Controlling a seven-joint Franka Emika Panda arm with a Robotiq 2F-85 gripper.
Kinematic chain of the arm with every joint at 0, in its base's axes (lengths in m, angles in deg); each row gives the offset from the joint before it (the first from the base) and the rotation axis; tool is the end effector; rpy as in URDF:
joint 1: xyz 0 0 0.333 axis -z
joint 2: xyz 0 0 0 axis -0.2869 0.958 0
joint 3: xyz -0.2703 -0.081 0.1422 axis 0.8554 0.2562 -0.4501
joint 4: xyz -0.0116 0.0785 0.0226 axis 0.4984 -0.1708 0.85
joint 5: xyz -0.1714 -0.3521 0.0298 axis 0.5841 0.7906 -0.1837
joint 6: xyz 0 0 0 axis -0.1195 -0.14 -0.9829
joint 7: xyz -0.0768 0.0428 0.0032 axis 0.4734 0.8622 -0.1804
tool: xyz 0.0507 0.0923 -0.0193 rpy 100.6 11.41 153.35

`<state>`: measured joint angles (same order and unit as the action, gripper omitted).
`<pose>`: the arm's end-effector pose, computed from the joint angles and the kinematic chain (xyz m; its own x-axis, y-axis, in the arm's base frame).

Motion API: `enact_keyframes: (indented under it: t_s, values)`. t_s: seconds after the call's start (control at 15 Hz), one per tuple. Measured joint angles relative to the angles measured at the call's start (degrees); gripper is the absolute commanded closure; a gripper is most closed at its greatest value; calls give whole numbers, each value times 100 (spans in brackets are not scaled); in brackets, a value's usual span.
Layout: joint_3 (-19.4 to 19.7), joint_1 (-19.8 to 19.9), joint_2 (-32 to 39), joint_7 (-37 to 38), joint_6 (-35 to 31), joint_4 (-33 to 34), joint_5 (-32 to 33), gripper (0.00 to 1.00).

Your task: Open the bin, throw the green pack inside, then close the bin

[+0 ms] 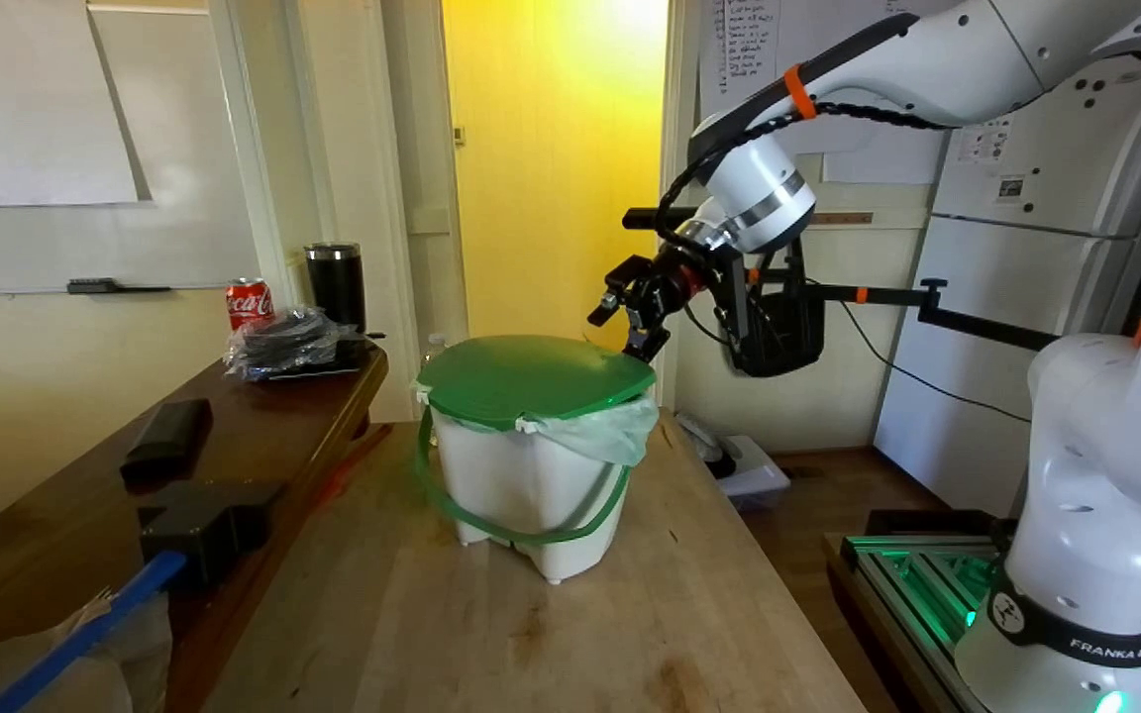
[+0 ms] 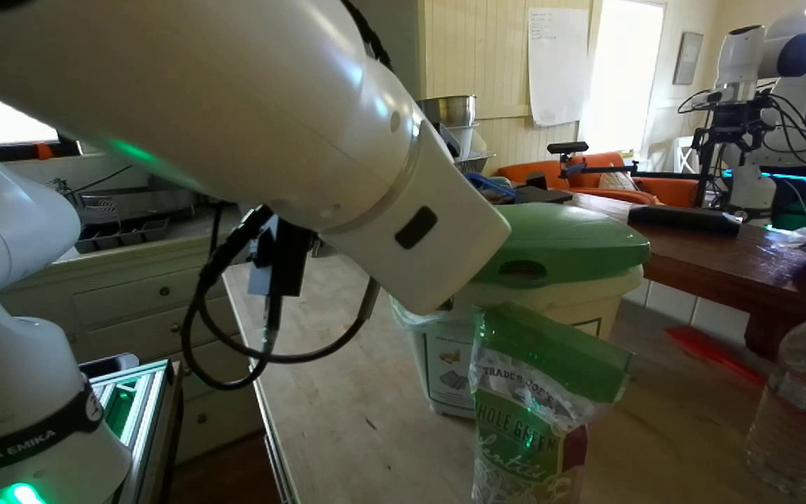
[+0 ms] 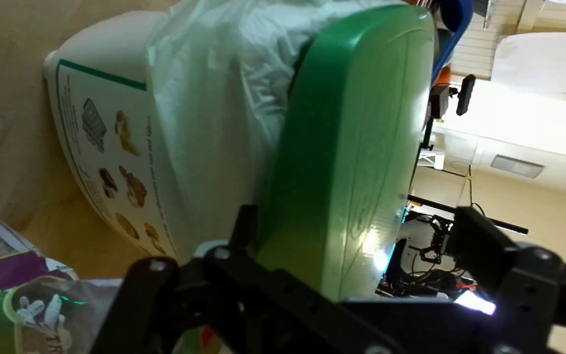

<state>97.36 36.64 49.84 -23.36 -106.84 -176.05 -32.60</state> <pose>0.3592 -0.2890 0.4122 0.6907 -0.7105 0.1348 -0.2851 -0.4389 -0.8521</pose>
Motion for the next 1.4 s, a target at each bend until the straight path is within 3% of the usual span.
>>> enact_keyframes:
  t_s: [0.73,1.4]
  values:
    - [-242,1,-597,-8,-23,11,9,0]
    - [-742,-78,-807,-2,-283,255,131,0]
